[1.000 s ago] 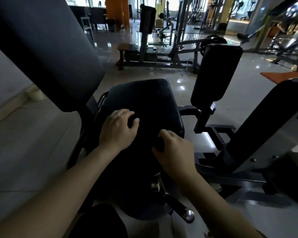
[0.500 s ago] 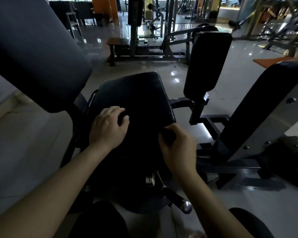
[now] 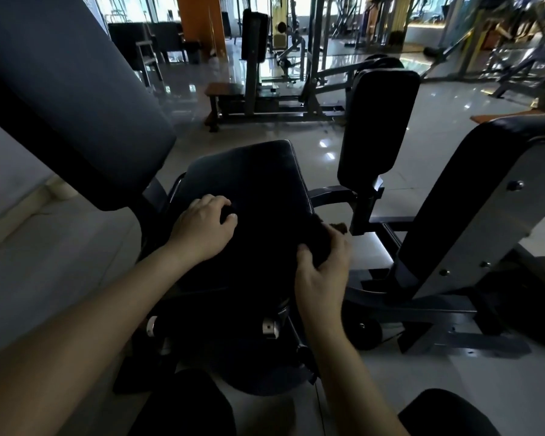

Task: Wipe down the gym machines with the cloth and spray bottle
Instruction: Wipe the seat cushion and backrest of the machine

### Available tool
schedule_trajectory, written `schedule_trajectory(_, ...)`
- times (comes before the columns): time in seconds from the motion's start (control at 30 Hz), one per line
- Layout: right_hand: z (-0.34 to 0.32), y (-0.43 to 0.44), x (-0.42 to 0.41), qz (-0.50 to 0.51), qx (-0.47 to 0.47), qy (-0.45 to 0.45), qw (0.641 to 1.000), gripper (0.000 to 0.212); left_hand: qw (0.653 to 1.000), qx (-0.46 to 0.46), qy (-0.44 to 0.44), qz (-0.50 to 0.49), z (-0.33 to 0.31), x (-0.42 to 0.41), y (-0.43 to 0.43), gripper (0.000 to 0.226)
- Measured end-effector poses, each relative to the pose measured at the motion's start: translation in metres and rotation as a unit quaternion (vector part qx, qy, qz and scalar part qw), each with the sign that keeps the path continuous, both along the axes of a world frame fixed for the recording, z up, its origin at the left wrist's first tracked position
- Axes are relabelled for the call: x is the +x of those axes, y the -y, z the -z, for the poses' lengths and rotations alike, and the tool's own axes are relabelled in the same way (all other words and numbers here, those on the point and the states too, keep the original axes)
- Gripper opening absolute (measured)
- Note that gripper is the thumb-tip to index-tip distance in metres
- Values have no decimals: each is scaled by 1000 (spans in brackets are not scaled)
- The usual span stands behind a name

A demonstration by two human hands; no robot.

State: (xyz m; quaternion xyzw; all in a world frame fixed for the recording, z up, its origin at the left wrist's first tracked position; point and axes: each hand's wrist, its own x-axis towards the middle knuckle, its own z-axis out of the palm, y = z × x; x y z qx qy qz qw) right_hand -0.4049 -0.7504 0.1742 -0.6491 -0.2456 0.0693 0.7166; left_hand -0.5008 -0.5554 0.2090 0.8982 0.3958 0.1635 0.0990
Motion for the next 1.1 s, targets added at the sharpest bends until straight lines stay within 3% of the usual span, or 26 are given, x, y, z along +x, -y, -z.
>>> schedule_trajectory(0.13, 13, 7, -2, -14, 9, -51, 999, 53, 1000, 26, -8, 9, -15, 27, 4, 53)
schedule_trajectory(0.37, 10, -12, 17, -72, 49, -70, 994, 43, 999, -8, 31, 26, 4, 56, 11, 61)
schedule_trajectory(0.47, -5, -30, 51, -113, 22, -108, 988, 37, 999, 1, 33, 24, 5, 55, 10, 60)
schedule_trajectory(0.7, -28, -43, 77, -151, -87, -61, 983, 33, 999, -1, 27, 29, 4, 55, 11, 60)
schedule_trajectory(0.8, -4, -16, 53, -130, -62, -11, 990, 32, 999, 1, 20, 30, 6, 56, 11, 62)
schedule_trajectory(0.97, 0, -11, 30, -100, -38, -27, 994, 42, 1000, 3, 1, 24, 8, 59, 11, 65)
schedule_trajectory(1.1, -27, -48, 70, -147, -89, -24, 985, 24, 1000, 10, 11, 17, 11, 59, 9, 62)
